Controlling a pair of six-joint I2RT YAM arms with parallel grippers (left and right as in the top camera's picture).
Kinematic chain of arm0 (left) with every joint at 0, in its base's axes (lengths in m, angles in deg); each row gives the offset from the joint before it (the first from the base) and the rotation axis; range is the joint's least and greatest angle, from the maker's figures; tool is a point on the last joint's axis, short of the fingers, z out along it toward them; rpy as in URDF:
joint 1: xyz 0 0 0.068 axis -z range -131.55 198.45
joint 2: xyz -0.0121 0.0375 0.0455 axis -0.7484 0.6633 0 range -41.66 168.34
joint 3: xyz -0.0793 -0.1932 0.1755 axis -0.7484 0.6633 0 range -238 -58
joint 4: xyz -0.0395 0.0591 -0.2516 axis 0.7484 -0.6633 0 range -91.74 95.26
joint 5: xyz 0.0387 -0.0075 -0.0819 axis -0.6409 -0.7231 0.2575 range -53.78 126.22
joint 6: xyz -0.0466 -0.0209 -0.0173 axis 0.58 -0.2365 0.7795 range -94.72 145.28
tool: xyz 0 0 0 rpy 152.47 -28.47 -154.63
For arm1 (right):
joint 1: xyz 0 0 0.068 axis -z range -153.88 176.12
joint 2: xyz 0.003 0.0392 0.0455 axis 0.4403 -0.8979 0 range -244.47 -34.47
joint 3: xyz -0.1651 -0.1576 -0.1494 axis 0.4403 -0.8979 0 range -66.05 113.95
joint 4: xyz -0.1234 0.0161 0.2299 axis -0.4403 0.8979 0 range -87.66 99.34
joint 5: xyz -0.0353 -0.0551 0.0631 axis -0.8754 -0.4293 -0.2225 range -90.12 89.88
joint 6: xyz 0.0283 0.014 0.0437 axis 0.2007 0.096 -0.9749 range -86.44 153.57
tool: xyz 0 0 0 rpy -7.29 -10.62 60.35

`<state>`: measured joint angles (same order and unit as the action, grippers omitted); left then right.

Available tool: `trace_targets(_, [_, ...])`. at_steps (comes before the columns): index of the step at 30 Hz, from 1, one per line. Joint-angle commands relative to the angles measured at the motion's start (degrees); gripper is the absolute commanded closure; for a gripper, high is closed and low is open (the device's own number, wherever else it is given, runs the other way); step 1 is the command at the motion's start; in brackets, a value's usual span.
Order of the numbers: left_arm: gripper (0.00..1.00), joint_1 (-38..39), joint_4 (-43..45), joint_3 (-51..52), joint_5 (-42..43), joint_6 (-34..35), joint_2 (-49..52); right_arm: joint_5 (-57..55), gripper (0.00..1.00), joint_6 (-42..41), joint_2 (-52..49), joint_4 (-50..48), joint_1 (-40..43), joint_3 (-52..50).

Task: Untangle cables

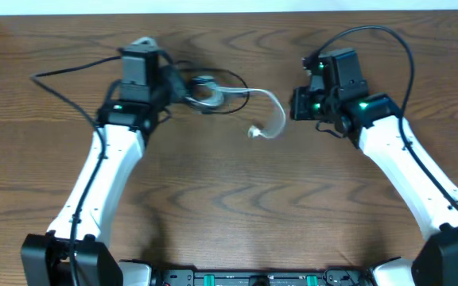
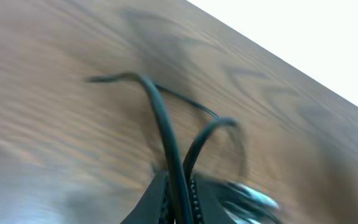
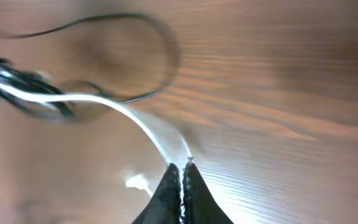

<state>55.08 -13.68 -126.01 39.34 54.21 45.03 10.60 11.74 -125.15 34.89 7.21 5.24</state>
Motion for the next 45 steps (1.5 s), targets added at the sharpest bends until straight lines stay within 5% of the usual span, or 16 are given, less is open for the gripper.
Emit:
trace_targets(1, [0.93,-3.02,-1.2,-0.37,-5.53,-3.98,-0.33,-12.63,0.99,-1.77,2.14,2.27,0.9,0.37])
trace_targets(6, [0.93,-4.85,-3.13,-0.37,-3.78,-6.73,-0.33,-13.44,0.99,-1.16,3.91,4.9,2.32,0.37])
trace_targets(14, [0.93,-4.85,-1.9,-0.37,11.82,-8.98,-0.35,7.02,0.99,9.9,3.65,-0.39,-0.35,0.37])
trace_targets(15, [0.93,-4.85,-1.46,-0.37,14.12,-8.98,-0.35,8.44,0.96,10.27,3.48,-1.2,-0.83,0.37])
trace_targets(18, [0.93,-4.85,0.2,-0.39,24.5,-7.85,-0.35,12.24,0.63,11.26,3.17,-4.37,-2.93,0.37])
trace_targets(24, [0.93,-4.85,0.83,-0.39,35.58,-1.88,-0.35,12.33,0.47,11.47,1.64,-10.12,-7.3,0.37])
trace_targets(36, [0.93,-4.79,0.79,-0.37,50.97,1.95,-0.35,12.39,0.36,19.58,-4.81,-16.11,-10.95,0.37])
trace_targets(45, [0.93,-4.79,0.83,-0.37,59.52,4.07,-0.35,13.42,0.43,20.87,-7.87,-18.6,-12.11,0.37])
